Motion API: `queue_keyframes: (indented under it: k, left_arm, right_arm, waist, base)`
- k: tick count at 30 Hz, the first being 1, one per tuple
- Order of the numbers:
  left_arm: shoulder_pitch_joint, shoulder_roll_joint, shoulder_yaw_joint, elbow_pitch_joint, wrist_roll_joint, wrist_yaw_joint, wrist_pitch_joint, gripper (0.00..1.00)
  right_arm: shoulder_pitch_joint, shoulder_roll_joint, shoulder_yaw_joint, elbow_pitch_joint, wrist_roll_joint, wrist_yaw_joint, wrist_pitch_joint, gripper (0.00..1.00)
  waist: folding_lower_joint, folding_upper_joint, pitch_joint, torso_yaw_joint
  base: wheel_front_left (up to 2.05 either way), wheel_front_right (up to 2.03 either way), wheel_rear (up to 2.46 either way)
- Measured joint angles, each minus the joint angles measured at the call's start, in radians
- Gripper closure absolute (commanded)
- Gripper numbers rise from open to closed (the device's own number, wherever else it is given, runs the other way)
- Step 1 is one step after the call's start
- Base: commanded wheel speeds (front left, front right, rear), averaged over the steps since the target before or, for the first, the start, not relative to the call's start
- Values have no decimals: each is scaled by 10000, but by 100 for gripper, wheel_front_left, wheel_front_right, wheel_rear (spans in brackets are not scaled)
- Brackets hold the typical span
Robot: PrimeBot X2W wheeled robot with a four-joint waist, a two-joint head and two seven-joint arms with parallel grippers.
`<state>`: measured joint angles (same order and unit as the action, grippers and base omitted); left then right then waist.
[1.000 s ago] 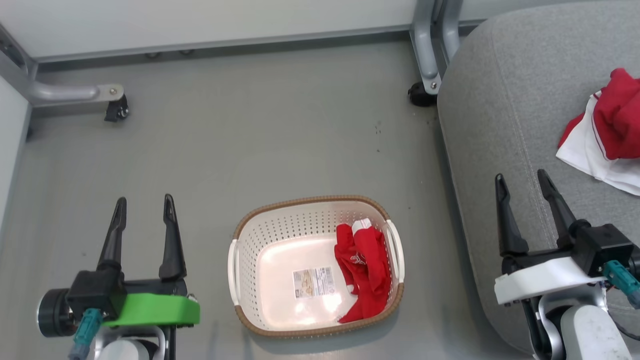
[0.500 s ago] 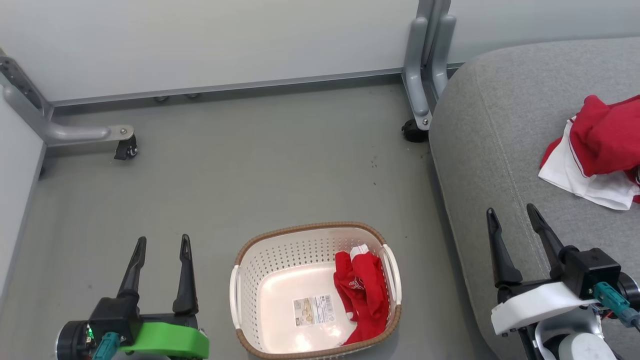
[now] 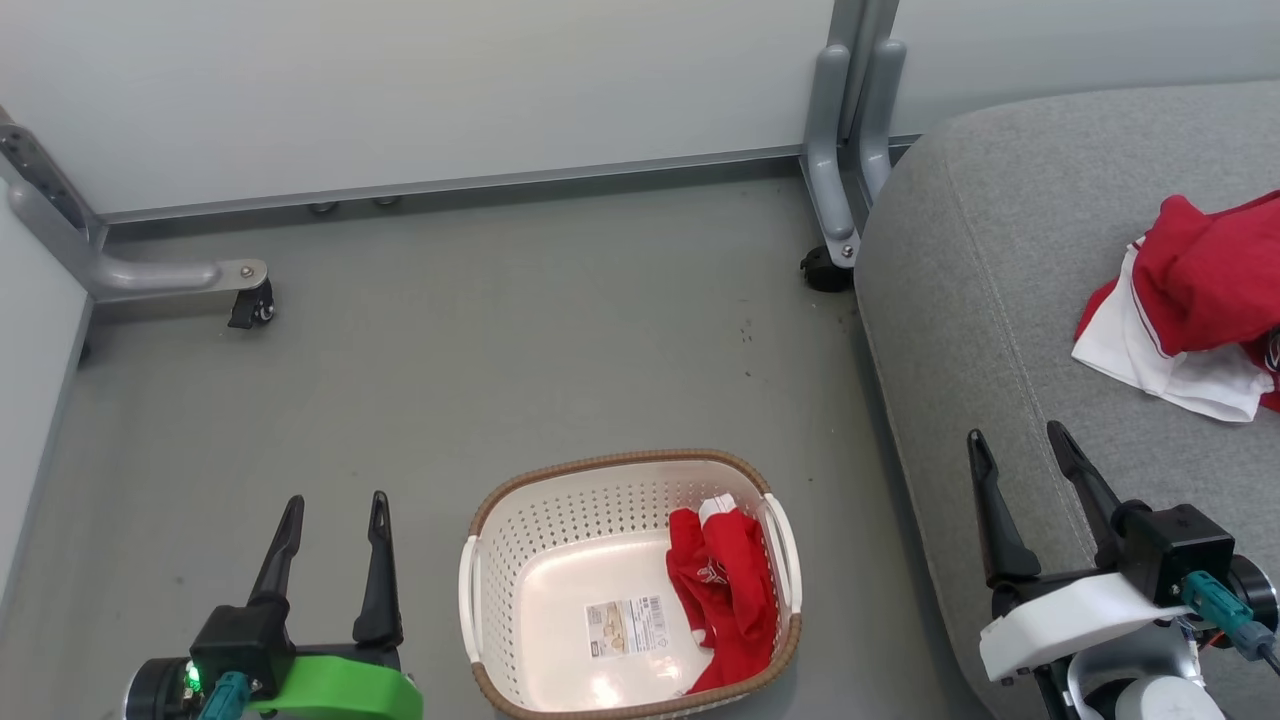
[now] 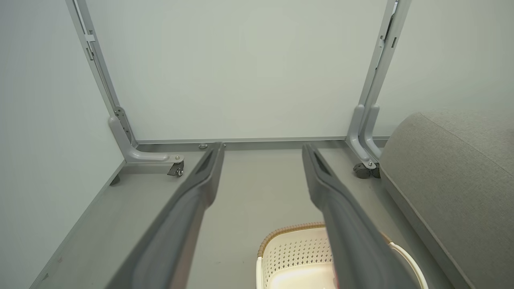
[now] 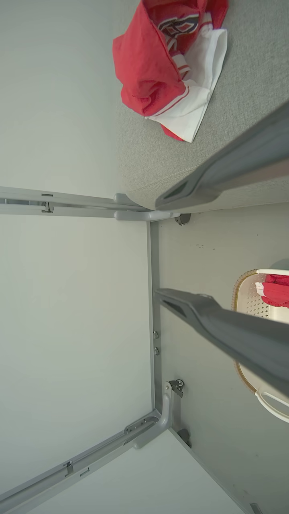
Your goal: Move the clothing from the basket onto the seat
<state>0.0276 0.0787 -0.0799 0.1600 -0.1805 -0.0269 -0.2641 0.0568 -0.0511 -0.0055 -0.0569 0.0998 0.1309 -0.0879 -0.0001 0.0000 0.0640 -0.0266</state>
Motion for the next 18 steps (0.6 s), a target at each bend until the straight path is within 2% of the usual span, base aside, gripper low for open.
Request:
queue_keyframes:
  k: [13, 18]
  left_arm:
    - [-37, -102, 136, 75, 159, -150, 0, 0]
    - [-423, -174, -215, 115, 303, -311, 0, 0]
  right_arm:
    - [-23, 6, -4, -15, 4, 0, 27, 0]
    - [-284, 4, -8, -169, 10, 0, 12, 0]
  waist:
    - [0, 0, 104, 14]
    - [0, 0, 393, 38]
  base:
    - [0, 0, 0]
    - [0, 0, 0]
